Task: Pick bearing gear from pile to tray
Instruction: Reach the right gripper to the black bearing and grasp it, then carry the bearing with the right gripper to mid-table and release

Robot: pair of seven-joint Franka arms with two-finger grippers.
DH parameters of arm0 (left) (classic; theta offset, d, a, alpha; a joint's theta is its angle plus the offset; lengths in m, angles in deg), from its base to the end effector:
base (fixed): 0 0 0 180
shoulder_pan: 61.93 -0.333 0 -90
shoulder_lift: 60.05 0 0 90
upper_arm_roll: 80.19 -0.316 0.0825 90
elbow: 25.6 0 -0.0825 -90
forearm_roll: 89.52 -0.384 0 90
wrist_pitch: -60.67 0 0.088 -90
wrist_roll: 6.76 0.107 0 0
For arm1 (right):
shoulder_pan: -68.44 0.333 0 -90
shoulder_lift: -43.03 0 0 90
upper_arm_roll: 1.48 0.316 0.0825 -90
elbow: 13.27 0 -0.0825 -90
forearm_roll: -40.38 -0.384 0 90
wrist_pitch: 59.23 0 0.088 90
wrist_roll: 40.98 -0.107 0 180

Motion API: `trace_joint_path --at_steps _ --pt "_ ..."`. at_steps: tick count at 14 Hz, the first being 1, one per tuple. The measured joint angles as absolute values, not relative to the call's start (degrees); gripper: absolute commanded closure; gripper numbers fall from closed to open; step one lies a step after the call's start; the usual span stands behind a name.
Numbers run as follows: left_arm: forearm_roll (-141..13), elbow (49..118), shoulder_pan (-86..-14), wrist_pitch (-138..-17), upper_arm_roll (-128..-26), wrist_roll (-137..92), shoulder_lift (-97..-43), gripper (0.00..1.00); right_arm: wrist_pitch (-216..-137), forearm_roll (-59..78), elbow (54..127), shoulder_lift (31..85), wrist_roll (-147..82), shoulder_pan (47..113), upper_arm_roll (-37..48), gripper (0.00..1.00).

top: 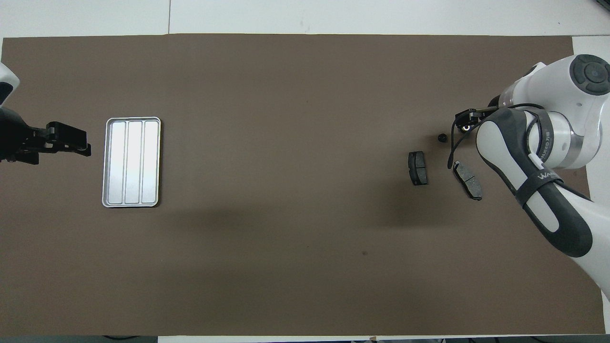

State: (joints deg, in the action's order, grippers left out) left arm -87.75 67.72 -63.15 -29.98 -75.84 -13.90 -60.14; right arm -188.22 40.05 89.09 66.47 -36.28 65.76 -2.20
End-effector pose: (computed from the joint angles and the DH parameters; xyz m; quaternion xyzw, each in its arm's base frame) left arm 0.5530 -0.0335 0.5973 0.9990 0.0355 -0.0254 0.0133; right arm 0.6538 -0.0380 0.3305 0.9996 0.0102 0.0278 0.0022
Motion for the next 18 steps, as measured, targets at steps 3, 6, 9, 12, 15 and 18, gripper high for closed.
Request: trace_joint_path --at_steps 3,6,9,12,15,18 --pt "-87.7 67.7 -63.1 -30.0 -75.8 -13.9 -60.1 0.00 -188.7 40.0 89.5 67.2 -35.7 65.1 -2.2 0.04" --pt "-87.7 67.7 -63.1 -30.0 -75.8 -13.9 -60.1 0.00 -189.2 40.0 89.6 67.9 -35.7 65.1 -2.2 0.04" --pt "-87.7 67.7 -63.1 -30.0 -75.8 -13.9 -60.1 0.00 -191.0 40.0 89.7 68.7 -35.7 65.1 -2.1 0.04" --pt "-87.7 67.7 -63.1 -30.0 -75.8 -13.9 -60.1 0.00 -191.9 40.0 89.7 69.5 -35.7 65.2 -2.0 0.04" --pt "-87.7 67.7 -63.1 -30.0 -75.8 -13.9 -60.1 0.00 -192.3 40.0 89.7 70.1 -35.7 65.5 -1.9 0.09" --pt "-87.7 67.7 -63.1 -30.0 -75.8 -13.9 -60.1 0.00 -192.5 40.0 89.7 70.6 -35.7 65.6 -1.9 0.57"
